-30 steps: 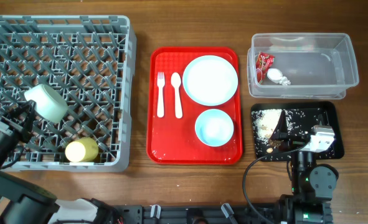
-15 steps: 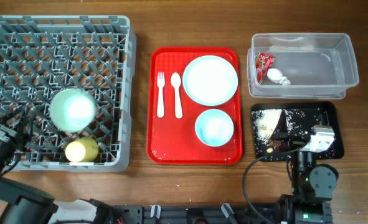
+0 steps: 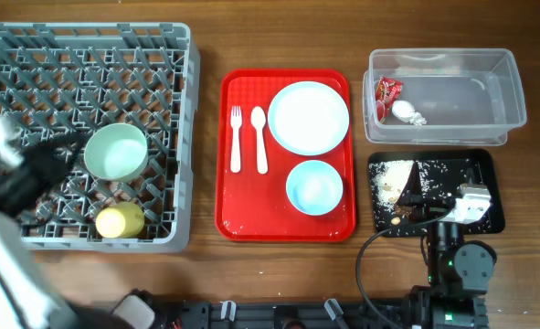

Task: Sort waste into correct bins and load items into the dishwasher rack

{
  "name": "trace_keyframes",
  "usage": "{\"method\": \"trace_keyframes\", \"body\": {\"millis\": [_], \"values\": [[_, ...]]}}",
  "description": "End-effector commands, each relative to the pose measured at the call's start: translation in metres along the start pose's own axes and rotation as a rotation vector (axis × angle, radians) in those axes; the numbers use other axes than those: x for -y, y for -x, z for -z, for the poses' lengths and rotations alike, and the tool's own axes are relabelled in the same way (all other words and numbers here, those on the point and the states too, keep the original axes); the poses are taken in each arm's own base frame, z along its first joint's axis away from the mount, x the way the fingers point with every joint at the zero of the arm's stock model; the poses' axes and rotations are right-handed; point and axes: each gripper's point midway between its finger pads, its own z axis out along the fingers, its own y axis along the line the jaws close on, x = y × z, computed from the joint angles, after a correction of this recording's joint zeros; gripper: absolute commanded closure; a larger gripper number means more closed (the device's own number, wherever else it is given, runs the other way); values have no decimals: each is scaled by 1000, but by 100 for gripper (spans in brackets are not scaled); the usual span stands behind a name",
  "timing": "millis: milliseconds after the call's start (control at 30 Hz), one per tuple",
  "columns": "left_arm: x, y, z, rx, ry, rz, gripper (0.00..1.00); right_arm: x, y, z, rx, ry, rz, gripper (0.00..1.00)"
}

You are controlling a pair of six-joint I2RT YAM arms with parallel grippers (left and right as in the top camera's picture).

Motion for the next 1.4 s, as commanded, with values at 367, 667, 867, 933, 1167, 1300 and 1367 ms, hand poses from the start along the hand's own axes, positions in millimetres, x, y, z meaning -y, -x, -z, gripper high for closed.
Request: {"method": "trace_keyframes", "body": {"millis": [367, 667, 867, 933, 1167, 1300, 1367], "values": [[24, -56, -99, -121, 913, -561, 65, 0, 0, 0, -1, 1, 8, 0], [-1, -59, -101, -176, 1025, -505, 68, 0, 0, 0, -1, 1, 9, 0], [-17, -62, -70, -168, 1190, -456, 72, 0, 0, 0, -1, 1, 8, 0], [-19, -62, -72, -174, 1175, -436, 72, 0, 0, 0, -1, 1, 8, 0], [-45, -85, -86, -332, 1181, -401, 80, 0, 0, 0, -1, 1, 8, 0], [-53, -88, -93, -352, 1196, -390, 96, 0, 0, 0, -1, 1, 8, 0], [-41, -78, -90, -287, 1179, -362, 96, 0, 0, 0, -1, 1, 8, 0]]}}
